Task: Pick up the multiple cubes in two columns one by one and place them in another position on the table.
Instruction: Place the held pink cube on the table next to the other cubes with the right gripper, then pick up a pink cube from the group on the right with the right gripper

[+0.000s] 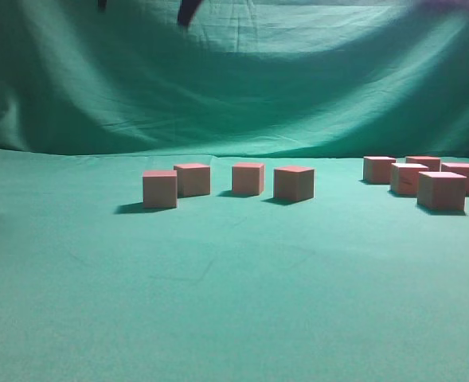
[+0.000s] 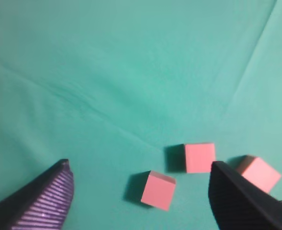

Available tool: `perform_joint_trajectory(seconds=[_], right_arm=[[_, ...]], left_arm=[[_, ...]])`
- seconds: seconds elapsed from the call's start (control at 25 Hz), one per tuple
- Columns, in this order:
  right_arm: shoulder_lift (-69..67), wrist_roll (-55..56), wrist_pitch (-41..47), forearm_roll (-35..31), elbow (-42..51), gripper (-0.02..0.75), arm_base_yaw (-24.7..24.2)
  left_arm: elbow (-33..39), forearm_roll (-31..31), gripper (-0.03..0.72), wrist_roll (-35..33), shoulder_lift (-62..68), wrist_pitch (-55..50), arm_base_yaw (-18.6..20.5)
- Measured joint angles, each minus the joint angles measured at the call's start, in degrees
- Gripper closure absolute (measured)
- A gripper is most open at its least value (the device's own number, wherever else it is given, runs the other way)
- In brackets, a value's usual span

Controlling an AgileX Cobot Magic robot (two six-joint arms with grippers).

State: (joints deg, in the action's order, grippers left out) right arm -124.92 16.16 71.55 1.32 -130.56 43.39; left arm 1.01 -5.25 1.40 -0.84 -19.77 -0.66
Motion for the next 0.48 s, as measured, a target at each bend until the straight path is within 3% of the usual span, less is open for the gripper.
perform_joint_trajectory(seconds=[0.16,0.32,0.44,0.48], right_arm=[[10.8,-4.0,0.1,2.1,3.8,0.211,0.0],[23.0,-4.5,0.1,8.1,16.1,0.211,-0.7],[30.4,-4.5,0.3,8.9,28.5,0.211,-3.7],[30.4,-4.5,0.3,8.9,28.5,0.211,-3.7]], left_arm=[[0.0,0.0,0.688,0.0,0.0,0.0,0.0],[0.0,0.0,0.688,0.0,0.0,0.0,0.0],[0.0,0.0,0.688,0.0,0.0,0.0,0.0],[0.0,0.0,0.688,0.0,0.0,0.0,0.0]])
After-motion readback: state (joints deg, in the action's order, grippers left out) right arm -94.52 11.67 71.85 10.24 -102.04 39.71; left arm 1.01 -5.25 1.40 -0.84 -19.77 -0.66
